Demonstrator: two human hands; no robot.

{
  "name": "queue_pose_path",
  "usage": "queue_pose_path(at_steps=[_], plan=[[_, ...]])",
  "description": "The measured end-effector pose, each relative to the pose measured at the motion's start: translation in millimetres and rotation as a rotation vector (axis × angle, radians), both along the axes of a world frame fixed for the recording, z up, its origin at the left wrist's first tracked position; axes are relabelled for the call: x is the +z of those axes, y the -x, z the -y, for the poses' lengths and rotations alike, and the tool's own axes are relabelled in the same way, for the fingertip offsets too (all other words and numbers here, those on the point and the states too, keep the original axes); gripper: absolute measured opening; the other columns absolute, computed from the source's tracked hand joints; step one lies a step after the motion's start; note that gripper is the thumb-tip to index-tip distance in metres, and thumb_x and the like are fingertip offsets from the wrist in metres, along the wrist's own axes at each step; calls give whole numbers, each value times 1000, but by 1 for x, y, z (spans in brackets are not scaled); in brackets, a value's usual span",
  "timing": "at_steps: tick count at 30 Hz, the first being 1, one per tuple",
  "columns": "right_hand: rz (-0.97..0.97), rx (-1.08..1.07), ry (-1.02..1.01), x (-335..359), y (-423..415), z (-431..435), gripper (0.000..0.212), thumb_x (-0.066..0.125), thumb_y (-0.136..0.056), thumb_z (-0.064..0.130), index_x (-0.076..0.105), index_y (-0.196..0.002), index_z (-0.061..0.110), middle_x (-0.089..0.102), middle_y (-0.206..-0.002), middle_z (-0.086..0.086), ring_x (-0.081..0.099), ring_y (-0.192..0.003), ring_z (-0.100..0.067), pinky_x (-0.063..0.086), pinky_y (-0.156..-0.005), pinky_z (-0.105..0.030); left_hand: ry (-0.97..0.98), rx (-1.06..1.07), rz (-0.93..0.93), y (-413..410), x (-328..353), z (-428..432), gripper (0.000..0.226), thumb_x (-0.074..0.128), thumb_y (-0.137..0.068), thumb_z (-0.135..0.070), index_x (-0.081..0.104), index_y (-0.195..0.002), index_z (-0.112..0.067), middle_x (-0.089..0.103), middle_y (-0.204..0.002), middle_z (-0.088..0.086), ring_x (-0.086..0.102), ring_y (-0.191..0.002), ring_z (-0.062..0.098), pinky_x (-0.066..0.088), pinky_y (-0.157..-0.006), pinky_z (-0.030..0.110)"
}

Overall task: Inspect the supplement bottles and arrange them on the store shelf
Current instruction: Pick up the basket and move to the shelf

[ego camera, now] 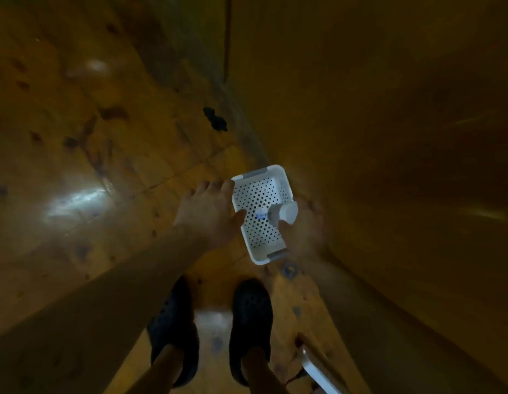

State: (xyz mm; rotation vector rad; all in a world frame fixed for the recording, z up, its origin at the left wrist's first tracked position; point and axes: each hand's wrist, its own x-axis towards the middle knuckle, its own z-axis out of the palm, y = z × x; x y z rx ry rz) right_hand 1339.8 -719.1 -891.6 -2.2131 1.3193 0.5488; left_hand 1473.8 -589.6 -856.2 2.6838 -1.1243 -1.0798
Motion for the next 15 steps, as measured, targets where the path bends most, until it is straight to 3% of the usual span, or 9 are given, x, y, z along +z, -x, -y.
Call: queue_pose_path(at_steps=[2,6,8,10,15], plan=[[13,80,35,-38,-7,9,61,73,-82,21,47,-137,16,43,-137,-12,49,-123,-31,47,-97,-38,15,-31,41,-6,-36,9,60,44,-95,-54,33,-143,-18,46,-142,8,41,-130,28,37,-100,43],[-66,268,170,-94,-21,19,59,68,-89,35,41,-139,20,41,-138,-8,52,-118,-27,45,-82,-33,38,-65,85,-9,-94,13,59,43,-95,-54,35,-139,-18,49,-137,8,44,-125,28,38,-96,42],[-64,370,272,-115,-26,22,55,65,-89,37,42,-136,20,47,-133,-7,48,-120,-26,42,-84,-33,63,-64,91,-8,-114,13,58,44,-94,-54,36,-139,-17,49,-137,8,44,-124,29,38,-97,42],[-47,447,365,-135,-28,24,50,64,-89,31,45,-134,18,51,-131,-8,44,-120,-26,38,-90,-33,90,-51,87,-9,-130,13,59,44,-94,-54,36,-139,-17,49,-137,8,44,-124,29,39,-97,43],[-38,533,454,-170,-28,30,40,67,-85,20,54,-123,13,52,-125,-13,48,-111,-27,43,-85,-33,143,-64,93,-11,-150,14,61,46,-93,-56,35,-140,-18,48,-136,9,42,-126,29,39,-97,43]])
